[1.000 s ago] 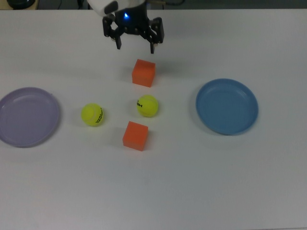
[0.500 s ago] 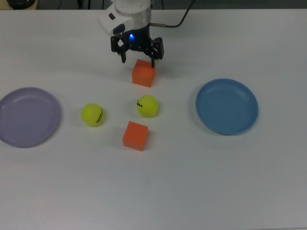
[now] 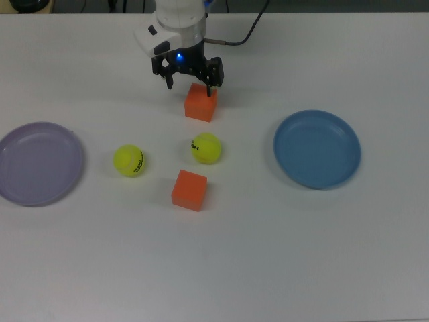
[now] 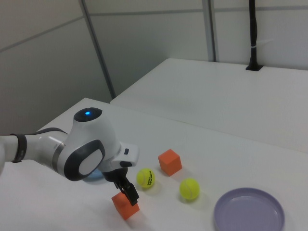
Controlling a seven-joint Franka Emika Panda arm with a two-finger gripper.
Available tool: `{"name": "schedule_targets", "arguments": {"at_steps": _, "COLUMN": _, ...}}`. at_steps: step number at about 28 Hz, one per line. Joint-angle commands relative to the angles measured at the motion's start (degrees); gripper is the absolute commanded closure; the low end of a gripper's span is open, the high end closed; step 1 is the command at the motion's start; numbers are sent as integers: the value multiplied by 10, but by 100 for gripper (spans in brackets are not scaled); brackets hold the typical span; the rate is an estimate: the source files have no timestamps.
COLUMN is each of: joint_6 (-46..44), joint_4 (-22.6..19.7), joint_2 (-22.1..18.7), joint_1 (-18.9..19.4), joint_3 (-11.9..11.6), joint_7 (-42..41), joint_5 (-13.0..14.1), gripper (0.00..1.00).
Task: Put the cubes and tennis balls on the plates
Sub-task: 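Close the gripper on the orange cube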
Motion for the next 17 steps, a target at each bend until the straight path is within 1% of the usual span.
{"name": "schedule_targets", "arguments": {"at_steps": 1, "joint_6": 37, "joint_4": -19, "joint_2": 5, "joint_1": -8, "joint_3": 10, "joint_7": 6, "joint_5": 12, "gripper": 0}}
{"name": "schedule_targets", "arguments": {"at_steps": 17, "joint_6": 39, "joint_4": -20, "joint_2": 23, "joint_1": -4, "joint_3": 10, "joint_7": 6, "joint_5": 12, "gripper": 0}}
